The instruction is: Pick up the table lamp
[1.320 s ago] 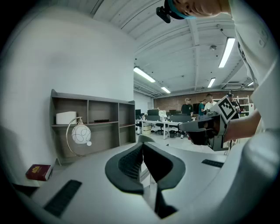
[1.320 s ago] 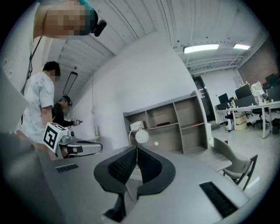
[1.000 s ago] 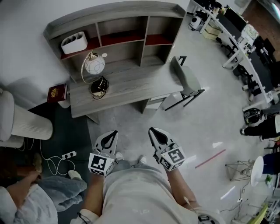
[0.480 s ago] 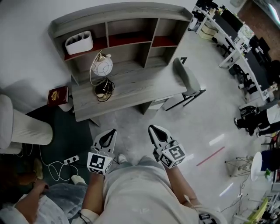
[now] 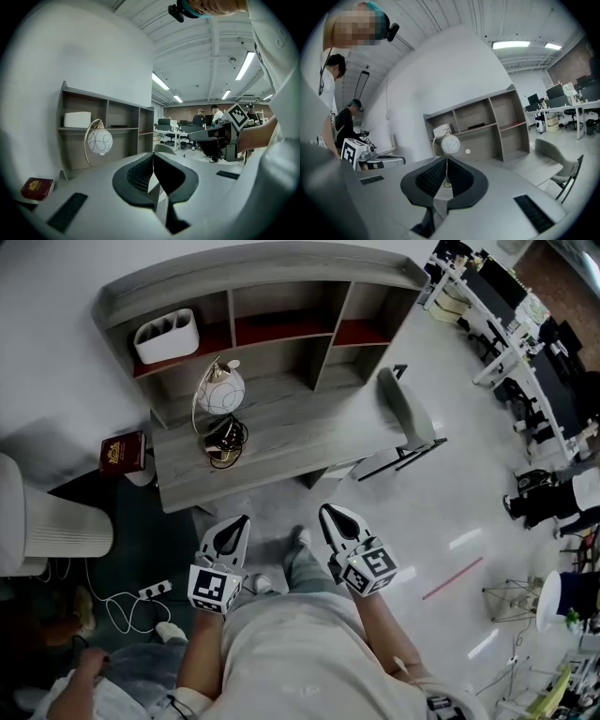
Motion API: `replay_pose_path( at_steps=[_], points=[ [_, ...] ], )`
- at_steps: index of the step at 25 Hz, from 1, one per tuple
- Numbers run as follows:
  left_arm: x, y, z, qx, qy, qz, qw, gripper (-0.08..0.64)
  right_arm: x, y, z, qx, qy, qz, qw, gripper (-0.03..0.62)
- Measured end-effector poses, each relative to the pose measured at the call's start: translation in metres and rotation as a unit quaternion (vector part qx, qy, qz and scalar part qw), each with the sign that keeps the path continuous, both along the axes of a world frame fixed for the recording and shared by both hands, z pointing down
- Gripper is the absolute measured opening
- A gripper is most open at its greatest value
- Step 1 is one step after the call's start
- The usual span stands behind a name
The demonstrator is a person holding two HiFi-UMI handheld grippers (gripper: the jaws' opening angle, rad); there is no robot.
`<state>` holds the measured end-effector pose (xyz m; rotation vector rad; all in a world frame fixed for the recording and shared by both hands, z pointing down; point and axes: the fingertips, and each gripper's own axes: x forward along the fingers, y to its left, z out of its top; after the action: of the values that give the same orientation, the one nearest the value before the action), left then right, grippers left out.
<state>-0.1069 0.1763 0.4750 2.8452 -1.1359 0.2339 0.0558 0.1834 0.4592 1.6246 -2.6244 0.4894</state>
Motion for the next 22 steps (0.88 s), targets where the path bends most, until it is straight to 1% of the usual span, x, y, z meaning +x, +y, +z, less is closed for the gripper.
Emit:
replay_pose_path(
  at_steps=[3,9,15,19,22],
  points=[
    [0.01,-0.03,0.001,-0.001,-0.004,-0.006,1.0,0.017,0.011,-0.034,0.004,-0.004,-0.002,-0.008,1.0,0.035],
    [0.042,-0.092,0.002,-0.003,-0.019,-0.023,0.9996,0.017,0.043,-0.1,0.001,-0.002,-0.004,-0.03,1.0,0.035],
    [0.067,-0.141,-0.009,0.004,-0.04,-0.061,0.9973,0.017,0.073,-0.152,0.001,-0.005,-0.012,-0.062,0.998,0.035],
    [0.07,-0.164,-0.012,0.009,-0.054,-0.095,0.9939,0.017,0.085,-0.175,0.006,-0.006,-0.017,-0.088,0.996,0.035],
    [0.066,-0.177,-0.016,0.005,-0.054,-0.123,0.991,0.017,0.087,-0.187,0.011,-0.011,-0.017,-0.107,0.994,0.035]
  ],
)
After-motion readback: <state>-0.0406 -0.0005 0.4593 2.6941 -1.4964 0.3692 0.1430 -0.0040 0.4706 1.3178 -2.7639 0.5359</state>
